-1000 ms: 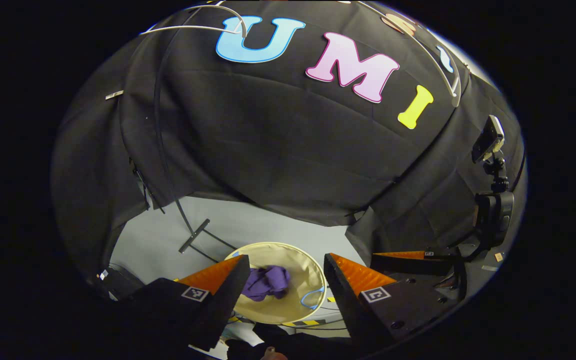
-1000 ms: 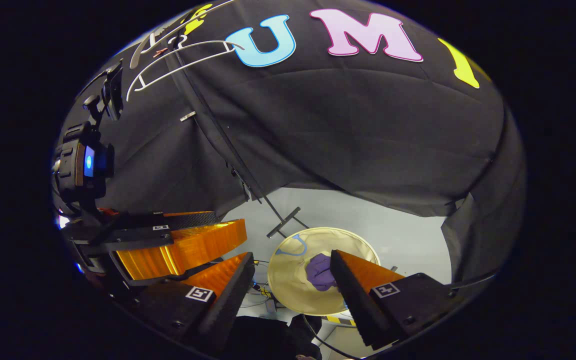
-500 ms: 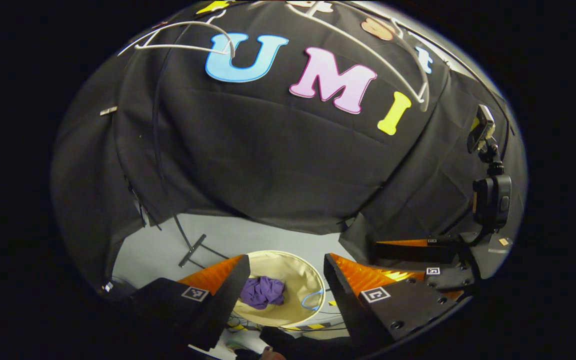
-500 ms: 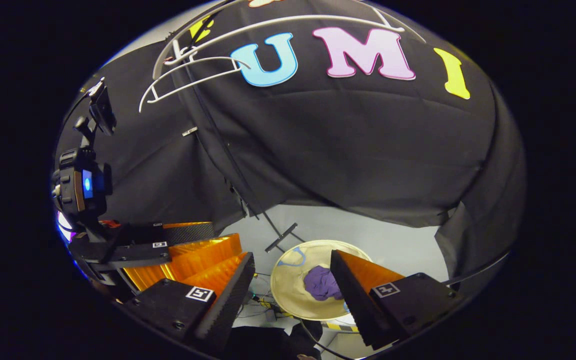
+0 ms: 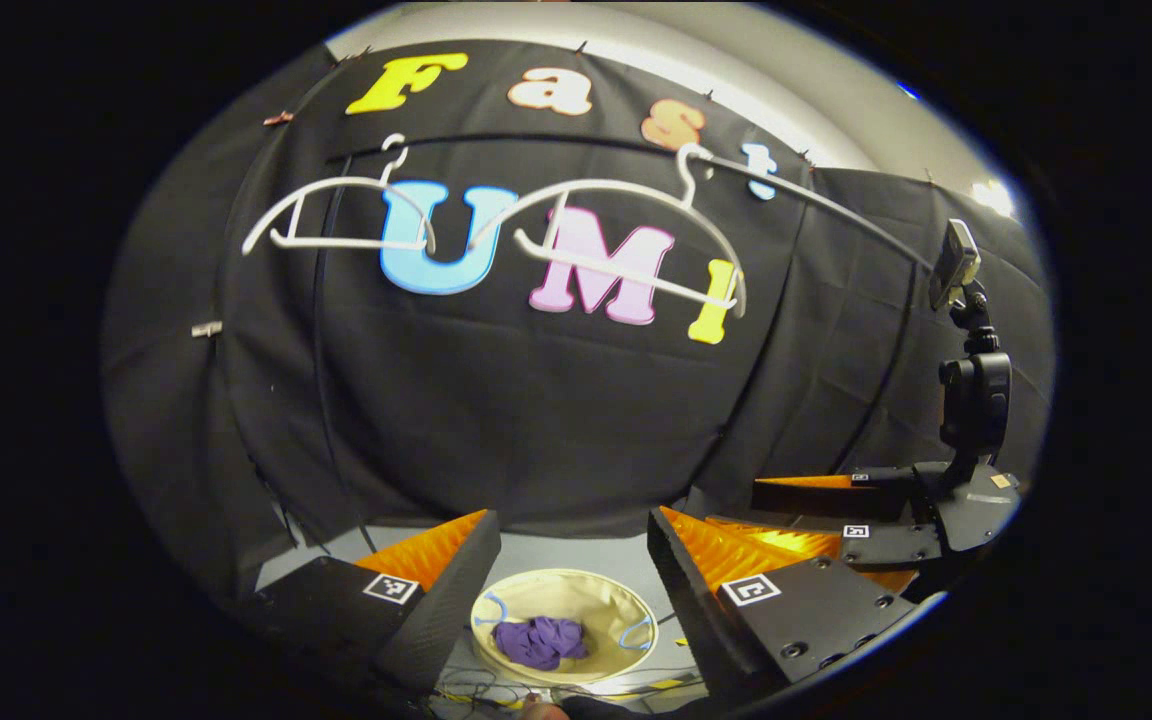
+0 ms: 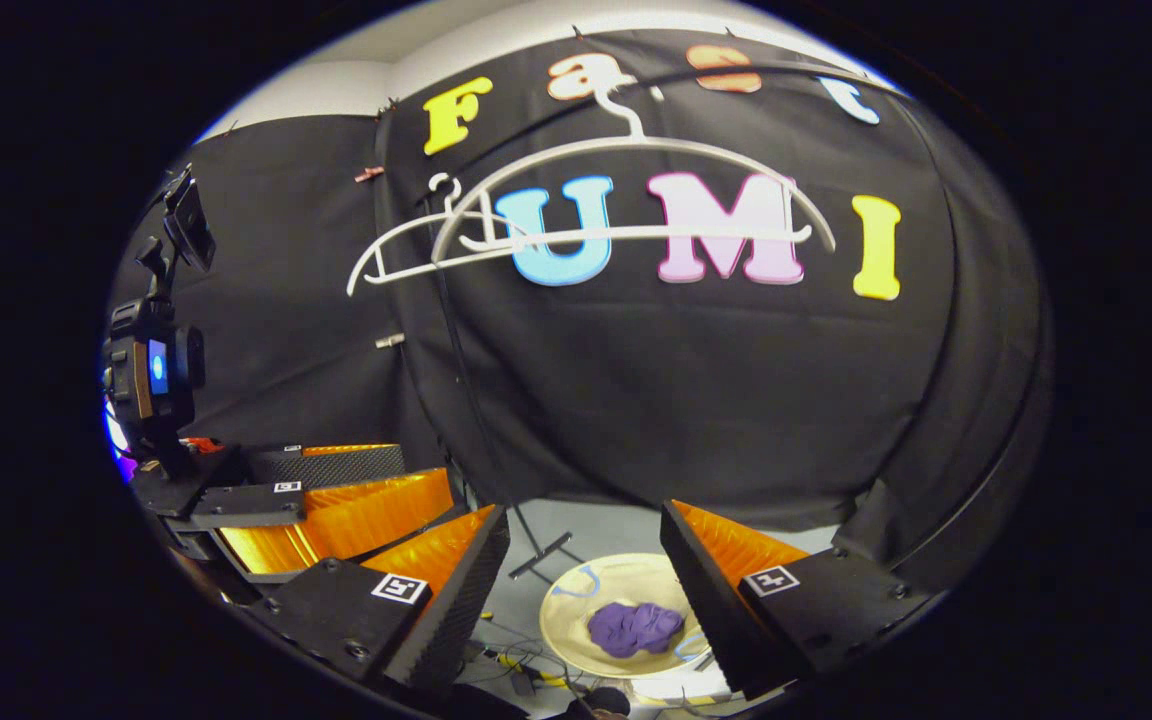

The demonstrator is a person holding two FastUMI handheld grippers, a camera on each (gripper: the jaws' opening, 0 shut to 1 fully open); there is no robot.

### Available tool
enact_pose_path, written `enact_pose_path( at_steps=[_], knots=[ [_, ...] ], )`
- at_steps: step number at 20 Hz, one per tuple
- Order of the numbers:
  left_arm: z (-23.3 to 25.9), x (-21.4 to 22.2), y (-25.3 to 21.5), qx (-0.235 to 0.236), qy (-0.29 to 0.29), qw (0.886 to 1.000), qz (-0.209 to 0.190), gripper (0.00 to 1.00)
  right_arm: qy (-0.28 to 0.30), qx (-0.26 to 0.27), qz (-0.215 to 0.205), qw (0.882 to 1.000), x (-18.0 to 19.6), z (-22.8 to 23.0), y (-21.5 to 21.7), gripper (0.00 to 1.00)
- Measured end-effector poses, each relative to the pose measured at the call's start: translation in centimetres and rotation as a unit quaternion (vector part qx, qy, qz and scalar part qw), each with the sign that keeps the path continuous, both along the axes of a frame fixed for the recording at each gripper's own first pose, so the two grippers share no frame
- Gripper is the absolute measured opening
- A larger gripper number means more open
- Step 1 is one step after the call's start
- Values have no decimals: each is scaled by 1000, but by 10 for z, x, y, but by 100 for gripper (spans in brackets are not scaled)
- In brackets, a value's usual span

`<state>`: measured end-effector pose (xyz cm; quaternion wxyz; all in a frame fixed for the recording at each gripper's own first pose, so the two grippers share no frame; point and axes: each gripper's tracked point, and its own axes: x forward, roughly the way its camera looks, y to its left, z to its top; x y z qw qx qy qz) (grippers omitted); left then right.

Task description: Grasp the clothes on the hanger with both hands and then place them into the laundry hamper below.

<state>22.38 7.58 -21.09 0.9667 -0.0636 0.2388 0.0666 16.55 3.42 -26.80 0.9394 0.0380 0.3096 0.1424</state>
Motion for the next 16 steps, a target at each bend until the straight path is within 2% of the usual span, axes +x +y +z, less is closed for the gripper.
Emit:
enact_pose_path(
  at_steps=[7, 8, 11, 12, 15, 16],
  knots=[
    [90, -58, -19, 29, -90, 995, -34, 94, -117, 25, -47, 992, -52, 105, 20, 98],
    [104, -65, -22, 31, -108, 993, -33, 90, -133, 27, -50, 989, -58, 117, 24, 98],
    [146, -94, -22, 45, -158, 986, -27, 98, -177, 20, -59, 982, -82, 146, 32, 98],
    [158, -103, -22, 50, -169, 984, -25, 94, -184, 14, -62, 981, -91, 152, 35, 98],
    [180, -122, -26, 56, -194, 979, -26, 94, -208, 7, -75, 975, -116, 171, 41, 98],
    [186, -126, -25, 61, -204, 977, -25, 89, -220, 6, -82, 972, -123, 181, 40, 100]
  ],
)
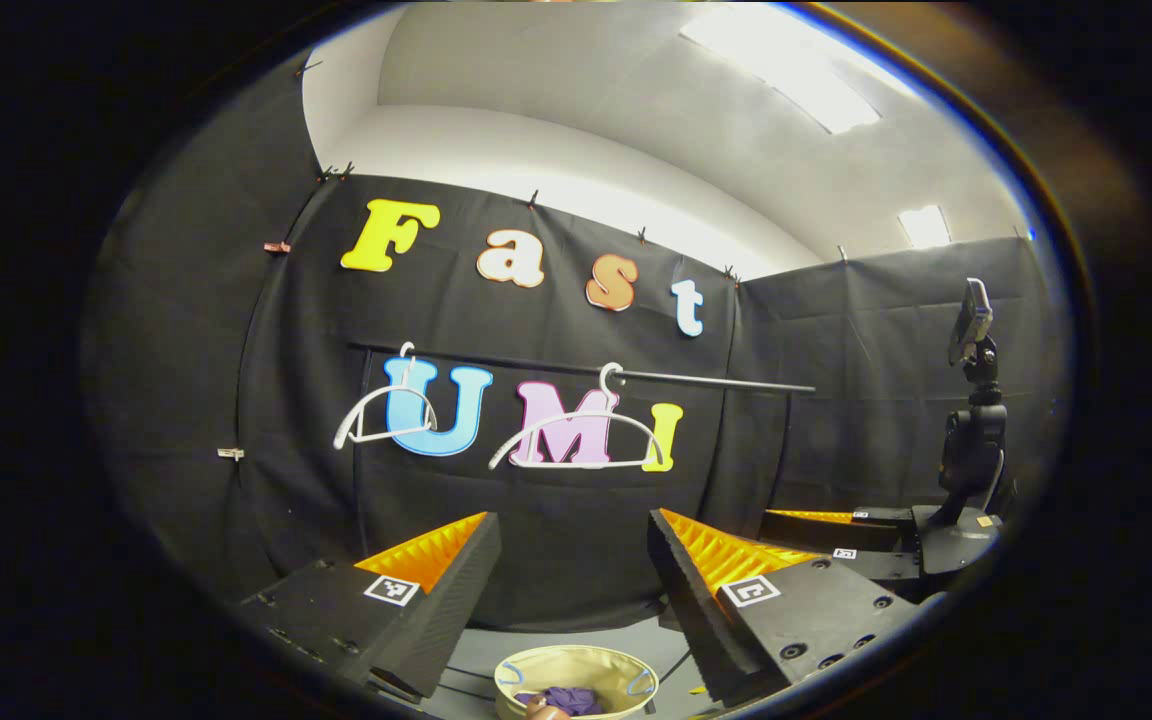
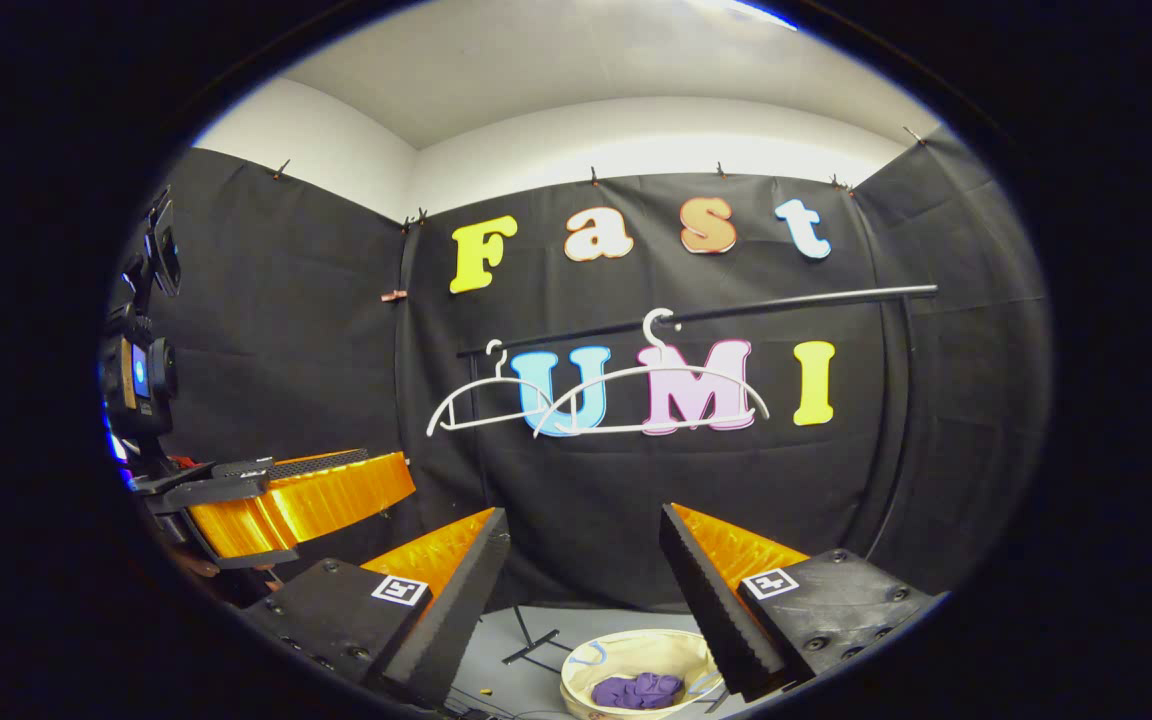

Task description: Grasp the clothes on the hanger with both hands and then place them into the laundry hamper below.

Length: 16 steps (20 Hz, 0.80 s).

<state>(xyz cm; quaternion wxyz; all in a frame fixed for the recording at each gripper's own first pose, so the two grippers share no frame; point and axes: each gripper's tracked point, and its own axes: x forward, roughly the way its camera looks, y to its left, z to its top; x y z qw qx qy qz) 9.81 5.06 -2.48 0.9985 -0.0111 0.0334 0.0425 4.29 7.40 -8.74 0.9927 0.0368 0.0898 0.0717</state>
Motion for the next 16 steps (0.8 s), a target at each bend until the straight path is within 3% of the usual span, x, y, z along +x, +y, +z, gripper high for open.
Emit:
enact_pose_path(
  at_steps=[2, 7, 8, 16],
  knots=[
    [8, -11, -1, 3, -11, 1000, 3, 98, -23, -6, -19, 1000, -12, 15, -6, 98],
    [20, -22, -18, -2, -15, 1000, 7, 89, -67, 2, -36, 997, -25, 51, -17, 98],
    [23, -22, -21, -1, -20, 1000, 8, 94, -74, 6, -38, 997, -26, 56, -20, 98],
    [20, -11, -55, 14, -18, 999, 30, 94, -73, 20, -23, 997, -23, 60, -48, 97]
  ],
)
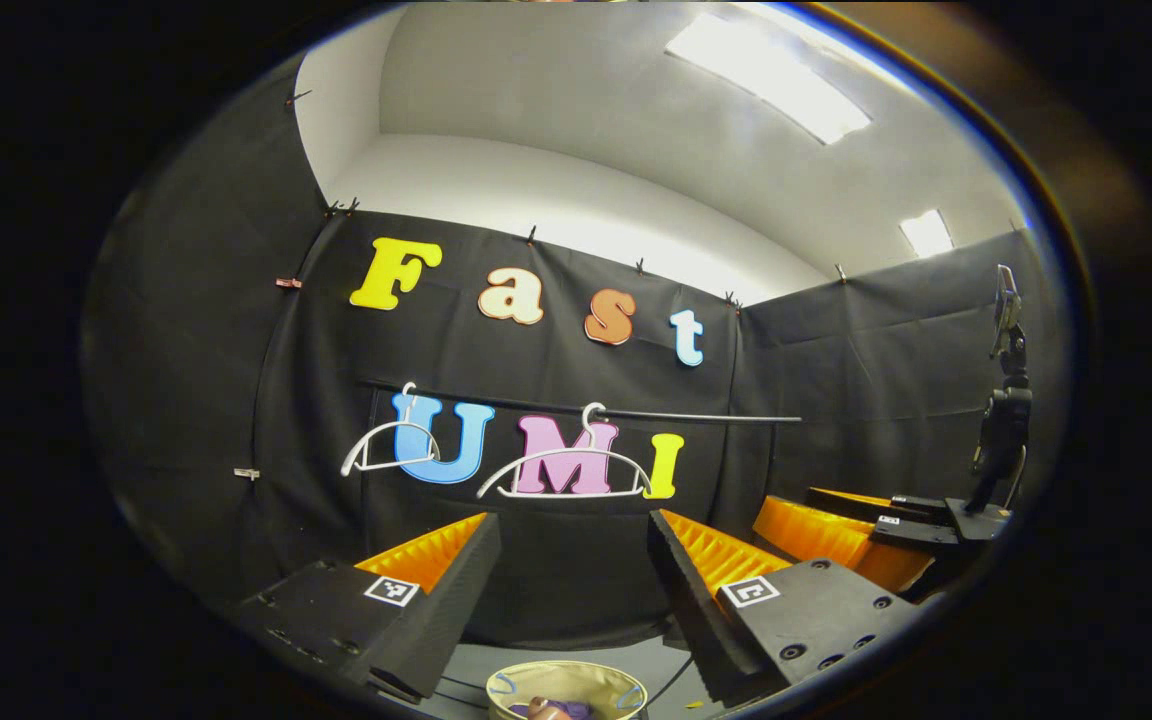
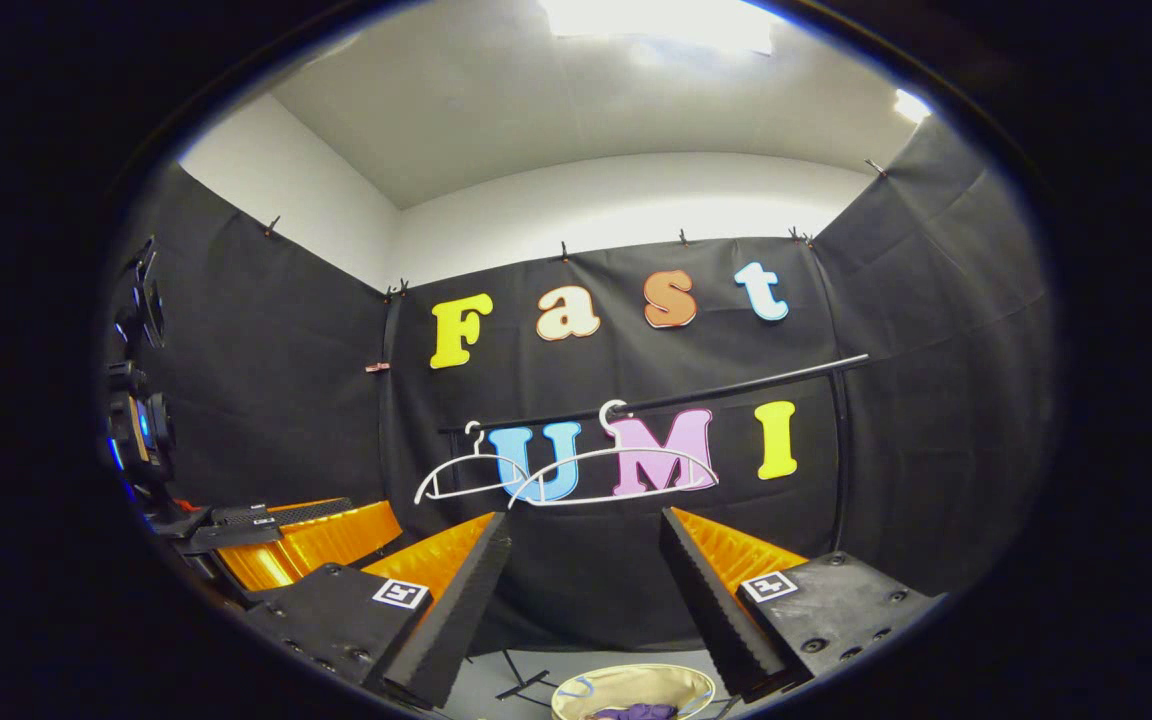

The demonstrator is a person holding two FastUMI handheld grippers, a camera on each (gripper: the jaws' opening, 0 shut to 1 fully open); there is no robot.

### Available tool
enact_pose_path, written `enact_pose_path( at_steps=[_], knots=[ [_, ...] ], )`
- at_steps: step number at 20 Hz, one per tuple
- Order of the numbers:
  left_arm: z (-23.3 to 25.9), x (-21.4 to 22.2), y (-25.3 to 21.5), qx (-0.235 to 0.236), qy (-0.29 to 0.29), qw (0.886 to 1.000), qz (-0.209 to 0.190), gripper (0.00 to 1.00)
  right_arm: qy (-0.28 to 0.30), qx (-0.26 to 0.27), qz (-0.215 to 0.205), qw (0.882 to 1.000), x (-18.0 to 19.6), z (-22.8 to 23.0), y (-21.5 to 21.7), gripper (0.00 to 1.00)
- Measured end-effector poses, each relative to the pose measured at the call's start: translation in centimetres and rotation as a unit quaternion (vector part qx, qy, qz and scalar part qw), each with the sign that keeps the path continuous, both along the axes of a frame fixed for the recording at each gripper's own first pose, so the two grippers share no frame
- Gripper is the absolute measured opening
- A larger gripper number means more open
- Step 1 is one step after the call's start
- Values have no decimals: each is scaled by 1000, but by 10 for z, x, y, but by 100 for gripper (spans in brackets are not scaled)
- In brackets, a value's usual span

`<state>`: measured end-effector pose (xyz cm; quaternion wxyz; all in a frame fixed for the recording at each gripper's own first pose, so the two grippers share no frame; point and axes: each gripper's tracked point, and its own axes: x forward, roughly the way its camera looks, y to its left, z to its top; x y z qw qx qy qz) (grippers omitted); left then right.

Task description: Grasp the clothes on the hanger with both hands and then place them into the laundry hamper below.

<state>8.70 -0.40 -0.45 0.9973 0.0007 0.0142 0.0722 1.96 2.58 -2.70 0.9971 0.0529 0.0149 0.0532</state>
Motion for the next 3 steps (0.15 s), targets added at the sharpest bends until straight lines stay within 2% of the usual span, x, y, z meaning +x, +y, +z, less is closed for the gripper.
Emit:
enact_pose_path(
  at_steps=[3],
  knots=[
    [-3, 3, -8, -2, 4, 1000, 7, 94, -3, -11, 12, 1000, -1, 0, -3, 97]
  ],
)
